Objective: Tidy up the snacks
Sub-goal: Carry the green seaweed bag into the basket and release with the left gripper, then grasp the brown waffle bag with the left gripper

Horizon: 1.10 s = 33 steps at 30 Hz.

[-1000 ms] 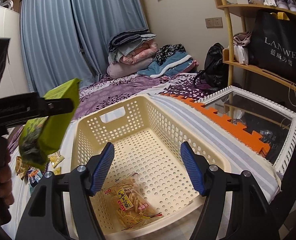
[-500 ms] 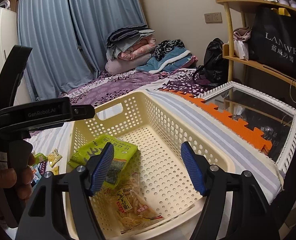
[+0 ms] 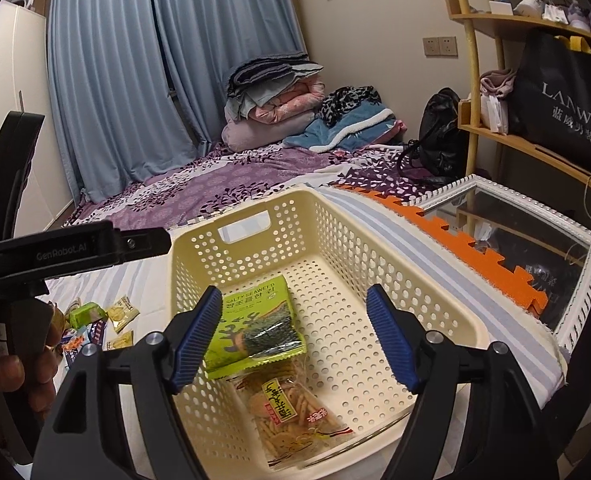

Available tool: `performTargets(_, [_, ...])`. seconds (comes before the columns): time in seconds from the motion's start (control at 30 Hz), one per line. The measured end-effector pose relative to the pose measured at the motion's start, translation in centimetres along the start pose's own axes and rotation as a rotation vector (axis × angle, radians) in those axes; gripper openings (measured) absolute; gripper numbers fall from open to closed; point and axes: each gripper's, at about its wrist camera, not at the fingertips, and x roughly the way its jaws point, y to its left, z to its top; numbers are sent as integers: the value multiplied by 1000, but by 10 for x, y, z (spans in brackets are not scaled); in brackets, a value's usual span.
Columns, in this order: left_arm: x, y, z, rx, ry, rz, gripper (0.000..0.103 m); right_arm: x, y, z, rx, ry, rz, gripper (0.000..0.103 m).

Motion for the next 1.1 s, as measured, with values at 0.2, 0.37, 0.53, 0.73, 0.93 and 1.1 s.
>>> performTargets(0.2, [-17, 15, -8, -12, -22, 25, 100, -6, 14, 1, -26, -9, 10, 80])
performTargets(0.37, [-31, 24, -13, -18, -40, 40, 100, -11, 24, 2, -46, -18, 15, 85])
performTargets(0.53, [-41, 37, -19, -35, -52, 48, 100, -14, 31, 3, -56, -14, 23, 90])
performTargets(0.73, [-57, 53, -26, -51, -75, 60, 100, -11, 37, 2, -41, 22, 71, 98])
performTargets(0.93, [-70, 77, -35, -91, -76, 68, 100, -13, 52, 0, -59, 31, 90, 98])
performTargets(1.1, [-82, 101, -48, -133, -83, 89, 100, -18, 68, -1, -90, 24, 110, 98])
